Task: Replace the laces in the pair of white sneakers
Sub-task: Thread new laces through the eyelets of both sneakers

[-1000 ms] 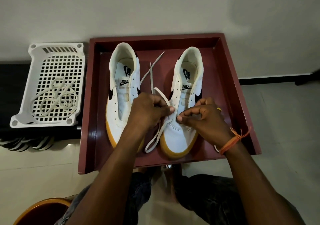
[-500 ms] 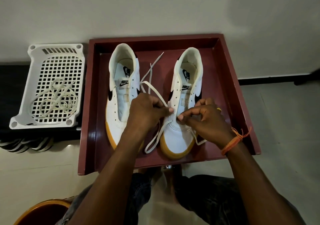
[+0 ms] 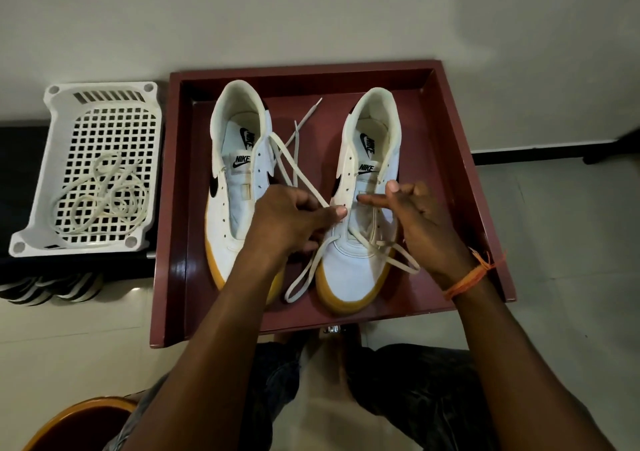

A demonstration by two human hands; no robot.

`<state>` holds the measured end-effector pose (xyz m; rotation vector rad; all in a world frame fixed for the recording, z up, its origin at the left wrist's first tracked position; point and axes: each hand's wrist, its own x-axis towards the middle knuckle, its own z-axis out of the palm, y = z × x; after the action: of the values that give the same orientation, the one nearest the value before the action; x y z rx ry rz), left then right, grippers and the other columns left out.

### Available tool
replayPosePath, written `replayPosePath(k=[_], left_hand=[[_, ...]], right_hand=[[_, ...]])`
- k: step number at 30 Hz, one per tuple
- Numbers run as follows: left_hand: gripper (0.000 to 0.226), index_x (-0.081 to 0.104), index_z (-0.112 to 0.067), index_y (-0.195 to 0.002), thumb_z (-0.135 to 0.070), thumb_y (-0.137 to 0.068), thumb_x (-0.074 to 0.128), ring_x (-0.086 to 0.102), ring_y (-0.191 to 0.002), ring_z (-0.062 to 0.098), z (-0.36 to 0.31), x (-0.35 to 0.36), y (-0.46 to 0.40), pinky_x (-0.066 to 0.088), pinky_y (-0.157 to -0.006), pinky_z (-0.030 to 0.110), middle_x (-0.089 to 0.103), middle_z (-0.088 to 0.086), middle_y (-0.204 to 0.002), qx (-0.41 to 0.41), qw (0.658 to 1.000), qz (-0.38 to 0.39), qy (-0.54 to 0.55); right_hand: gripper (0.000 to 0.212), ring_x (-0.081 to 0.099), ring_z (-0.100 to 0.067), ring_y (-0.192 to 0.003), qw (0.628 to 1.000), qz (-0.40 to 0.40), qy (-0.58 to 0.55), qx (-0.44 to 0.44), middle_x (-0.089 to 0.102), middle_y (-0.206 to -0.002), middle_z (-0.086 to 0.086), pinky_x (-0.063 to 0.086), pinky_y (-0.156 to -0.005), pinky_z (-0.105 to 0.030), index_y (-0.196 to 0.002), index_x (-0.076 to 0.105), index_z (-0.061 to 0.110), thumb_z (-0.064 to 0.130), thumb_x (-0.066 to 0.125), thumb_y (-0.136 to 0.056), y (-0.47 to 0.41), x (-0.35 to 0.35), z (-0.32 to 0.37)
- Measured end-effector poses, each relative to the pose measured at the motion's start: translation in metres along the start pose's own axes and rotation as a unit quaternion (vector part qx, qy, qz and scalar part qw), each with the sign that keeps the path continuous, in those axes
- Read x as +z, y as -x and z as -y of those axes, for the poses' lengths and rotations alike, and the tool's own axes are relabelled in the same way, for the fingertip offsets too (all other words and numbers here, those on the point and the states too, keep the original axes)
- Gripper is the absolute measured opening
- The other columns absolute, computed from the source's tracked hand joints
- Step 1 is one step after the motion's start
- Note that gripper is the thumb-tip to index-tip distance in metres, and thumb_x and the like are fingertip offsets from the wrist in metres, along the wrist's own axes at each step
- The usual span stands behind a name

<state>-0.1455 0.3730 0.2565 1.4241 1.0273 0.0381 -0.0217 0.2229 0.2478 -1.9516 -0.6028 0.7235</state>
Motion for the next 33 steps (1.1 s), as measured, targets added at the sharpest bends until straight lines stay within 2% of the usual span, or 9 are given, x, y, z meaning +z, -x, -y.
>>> replayPosePath(k=[3,5,8,14,17,20,24,29,33], left_hand=[[0.028,0.067,0.006,-0.076,-0.018,-0.079,0.082,0.067,-0.061,0.020,-0.001,0.005,0.000,0.061,-0.060,0.031,0.071,0.016,-0.069,0.056,0.998,-0.028,0.008],[0.023,0.069,-0.004,-0.069,-0.021,-0.080,0.081,0.068,-0.057,0.022,-0.001,0.006,-0.002,0.058,-0.060,0.034,0.071,0.005,-0.063,0.123,0.987,-0.101,-0.003],[0.019,0.070,-0.012,-0.070,-0.024,-0.084,0.078,0.070,-0.059,0.026,-0.002,-0.002,-0.005,0.061,-0.067,0.042,0.070,0.002,-0.060,0.153,0.968,-0.184,0.075],[0.057,0.070,0.006,-0.079,-0.049,-0.069,0.082,0.071,-0.075,0.039,-0.004,-0.006,0.002,0.061,-0.068,0.050,0.071,0.023,-0.076,0.044,0.998,-0.018,-0.033],[0.038,0.073,-0.002,-0.072,-0.037,-0.067,0.087,0.062,-0.058,0.034,-0.003,-0.009,0.000,0.056,-0.062,0.036,0.068,0.021,-0.068,0.078,0.995,0.022,-0.060],[0.020,0.073,-0.007,-0.070,-0.022,-0.076,0.084,0.056,-0.052,0.017,0.000,-0.005,-0.002,0.046,-0.056,0.030,0.067,0.012,-0.061,0.134,0.987,-0.027,-0.088],[0.015,0.073,-0.014,-0.073,-0.023,-0.085,0.077,0.068,-0.060,0.019,-0.001,-0.007,-0.006,0.058,-0.067,0.037,0.071,0.005,-0.063,0.153,0.976,-0.145,0.059],[0.044,0.071,0.001,-0.075,-0.040,-0.072,0.086,0.067,-0.071,0.044,-0.002,-0.013,-0.001,0.059,-0.068,0.054,0.069,0.023,-0.073,0.079,0.995,-0.048,-0.030],[0.039,0.069,0.002,-0.066,-0.032,-0.071,0.088,0.053,-0.045,0.016,0.001,-0.003,0.000,0.046,-0.047,0.024,0.065,0.018,-0.058,0.098,0.992,-0.033,-0.077]], right_hand=[[0.050,0.057,-0.010,-0.099,0.994,-0.031,0.069,-0.074,0.051,-0.101,0.013,0.048,-0.088,-0.032,-0.091,0.078,0.026,0.062,0.043,-0.093,-0.001,0.003,-0.005],[0.055,0.053,-0.006,-0.091,0.992,-0.032,0.078,-0.094,0.044,-0.096,0.016,0.045,-0.079,-0.024,-0.094,0.078,0.010,0.052,0.043,-0.095,-0.002,0.004,-0.007],[0.034,0.049,-0.001,-0.085,0.994,-0.021,0.046,-0.095,0.043,-0.093,0.014,0.038,-0.075,-0.010,-0.107,0.074,0.022,0.037,0.044,-0.101,0.000,0.004,-0.003],[0.035,0.049,-0.001,-0.085,0.994,-0.024,0.054,-0.096,0.043,-0.095,0.012,0.039,-0.072,-0.008,-0.111,0.073,0.019,0.035,0.043,-0.102,-0.002,0.003,-0.005],[0.039,0.050,-0.005,-0.085,0.994,-0.026,0.047,-0.090,0.043,-0.092,0.014,0.038,-0.073,-0.009,-0.108,0.075,0.017,0.038,0.043,-0.100,-0.003,0.004,-0.005],[0.037,0.052,-0.008,-0.089,0.994,-0.024,0.046,-0.096,0.042,-0.091,0.018,0.039,-0.076,-0.011,-0.107,0.074,0.023,0.041,0.042,-0.098,-0.003,0.006,-0.006],[0.035,0.056,-0.009,-0.094,0.993,-0.025,0.049,-0.104,0.045,-0.094,0.012,0.042,-0.079,-0.012,-0.103,0.074,0.028,0.041,0.042,-0.099,-0.002,0.005,-0.006],[0.038,0.054,-0.004,-0.093,0.993,-0.017,0.048,-0.103,0.045,-0.095,0.005,0.039,-0.078,-0.007,-0.104,0.075,0.022,0.039,0.042,-0.100,-0.001,0.004,-0.005],[0.042,0.054,0.001,-0.086,0.993,-0.019,0.046,-0.108,0.044,-0.092,0.013,0.040,-0.074,-0.011,-0.102,0.076,0.014,0.039,0.043,-0.101,-0.002,0.005,-0.007]])
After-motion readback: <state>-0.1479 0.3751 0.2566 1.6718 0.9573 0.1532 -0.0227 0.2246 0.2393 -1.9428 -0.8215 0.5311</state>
